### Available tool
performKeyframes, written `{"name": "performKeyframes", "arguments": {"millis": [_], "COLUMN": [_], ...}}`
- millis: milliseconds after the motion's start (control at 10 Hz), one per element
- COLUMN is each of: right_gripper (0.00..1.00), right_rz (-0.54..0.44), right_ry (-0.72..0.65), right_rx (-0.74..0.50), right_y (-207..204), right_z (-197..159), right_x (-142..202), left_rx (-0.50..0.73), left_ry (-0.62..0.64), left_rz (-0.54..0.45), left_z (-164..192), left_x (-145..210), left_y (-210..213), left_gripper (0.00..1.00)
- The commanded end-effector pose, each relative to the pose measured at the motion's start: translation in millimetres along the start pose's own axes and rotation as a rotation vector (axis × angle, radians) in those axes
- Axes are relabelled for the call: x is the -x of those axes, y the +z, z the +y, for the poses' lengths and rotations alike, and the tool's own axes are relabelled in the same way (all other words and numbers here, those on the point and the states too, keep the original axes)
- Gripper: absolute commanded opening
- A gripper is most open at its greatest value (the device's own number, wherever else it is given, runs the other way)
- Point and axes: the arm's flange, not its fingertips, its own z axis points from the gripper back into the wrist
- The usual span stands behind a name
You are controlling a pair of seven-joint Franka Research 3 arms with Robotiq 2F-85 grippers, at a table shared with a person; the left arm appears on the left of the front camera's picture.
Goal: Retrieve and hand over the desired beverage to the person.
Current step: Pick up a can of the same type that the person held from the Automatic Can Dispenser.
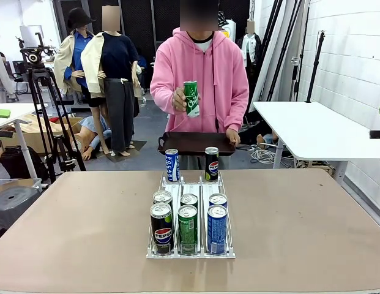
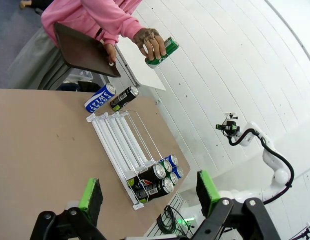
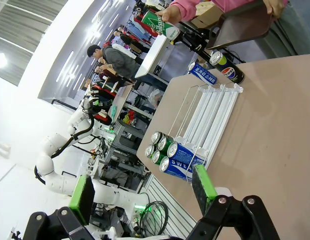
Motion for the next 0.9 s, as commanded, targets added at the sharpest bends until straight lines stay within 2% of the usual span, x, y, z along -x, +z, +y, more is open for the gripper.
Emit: {"name": "performKeyframes", "arguments": {"millis": [0,800], "right_gripper": [1.00,1.00], "right_rz": [0.001,0.001], "right_ry": [0.003,0.003], "right_rx": [-0.013,-0.013], "right_y": [0.2,0.2], "right_z": [-0.8,-0.8], "right_x": [0.5,0.5], "left_rx": [0.001,0.001], "left_ry": [-0.002,-0.002], "left_rz": [-0.008,-0.008], "left_z": [-1.0,-1.0], "left_x": [0.1,0.1], "left_y": [1.3,1.3], "left_gripper": [1.00,1.00]}}
